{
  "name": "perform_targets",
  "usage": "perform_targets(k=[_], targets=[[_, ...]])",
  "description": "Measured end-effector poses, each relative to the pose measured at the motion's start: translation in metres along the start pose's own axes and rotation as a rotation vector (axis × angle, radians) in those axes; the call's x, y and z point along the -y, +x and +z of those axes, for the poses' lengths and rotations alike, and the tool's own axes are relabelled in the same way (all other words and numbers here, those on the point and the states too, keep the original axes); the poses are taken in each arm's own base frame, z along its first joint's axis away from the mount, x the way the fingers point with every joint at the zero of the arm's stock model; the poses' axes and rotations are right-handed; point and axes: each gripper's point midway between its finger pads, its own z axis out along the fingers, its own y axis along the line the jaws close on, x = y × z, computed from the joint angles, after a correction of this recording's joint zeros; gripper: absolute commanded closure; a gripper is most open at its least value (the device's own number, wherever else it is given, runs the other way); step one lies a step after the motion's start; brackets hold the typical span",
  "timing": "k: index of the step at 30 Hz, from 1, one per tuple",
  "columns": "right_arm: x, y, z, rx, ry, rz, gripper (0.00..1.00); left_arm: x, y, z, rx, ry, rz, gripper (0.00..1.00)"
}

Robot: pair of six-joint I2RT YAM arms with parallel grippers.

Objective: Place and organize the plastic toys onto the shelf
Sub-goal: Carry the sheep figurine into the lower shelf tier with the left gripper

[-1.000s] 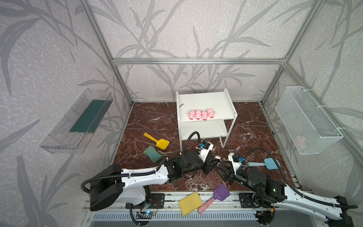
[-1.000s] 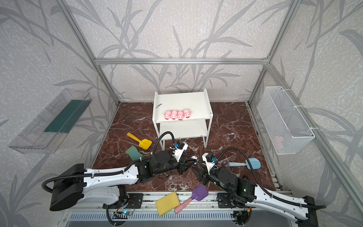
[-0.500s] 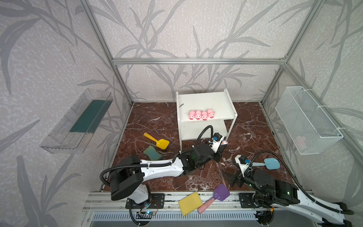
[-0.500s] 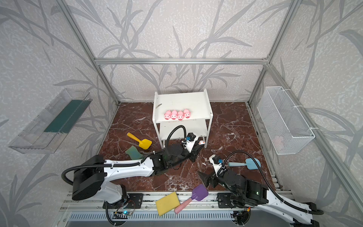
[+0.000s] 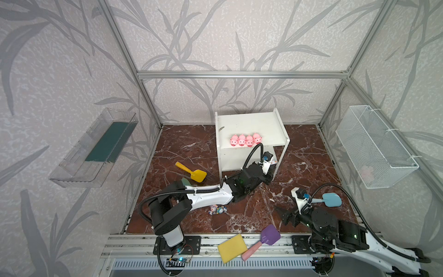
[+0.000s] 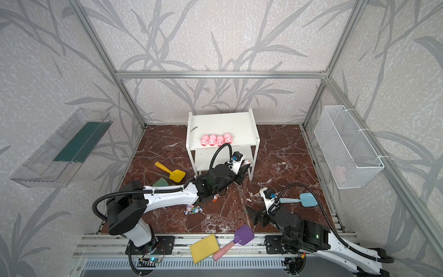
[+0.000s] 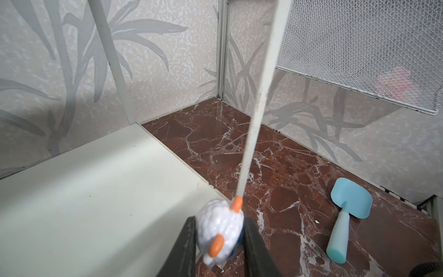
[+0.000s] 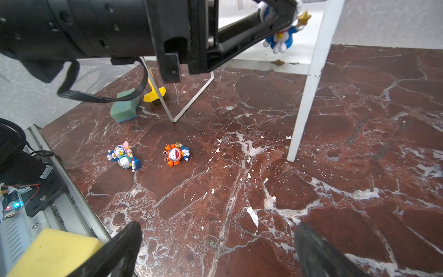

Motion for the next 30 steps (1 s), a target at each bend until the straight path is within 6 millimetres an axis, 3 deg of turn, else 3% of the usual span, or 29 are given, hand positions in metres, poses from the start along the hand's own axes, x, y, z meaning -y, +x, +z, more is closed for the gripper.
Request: perform_targets(k=[8, 18, 30], targets=[[0.001, 0.0, 0.0, 0.002, 0.003, 0.0, 0.01, -0.011, 0.007, 0.01, -0.023, 0.005, -0.023, 0.76], [0.002, 0.002, 0.0, -0.005, 0.005, 0.0, 0.01, -0.012, 0.012, 0.014, -0.035, 0.019, -0.044, 0.64], [0.002, 0.002, 0.0, -0.007, 0.006, 0.0, 0.01, -0.012, 0.012, 0.017, -0.036, 0.018, -0.057, 0.58]])
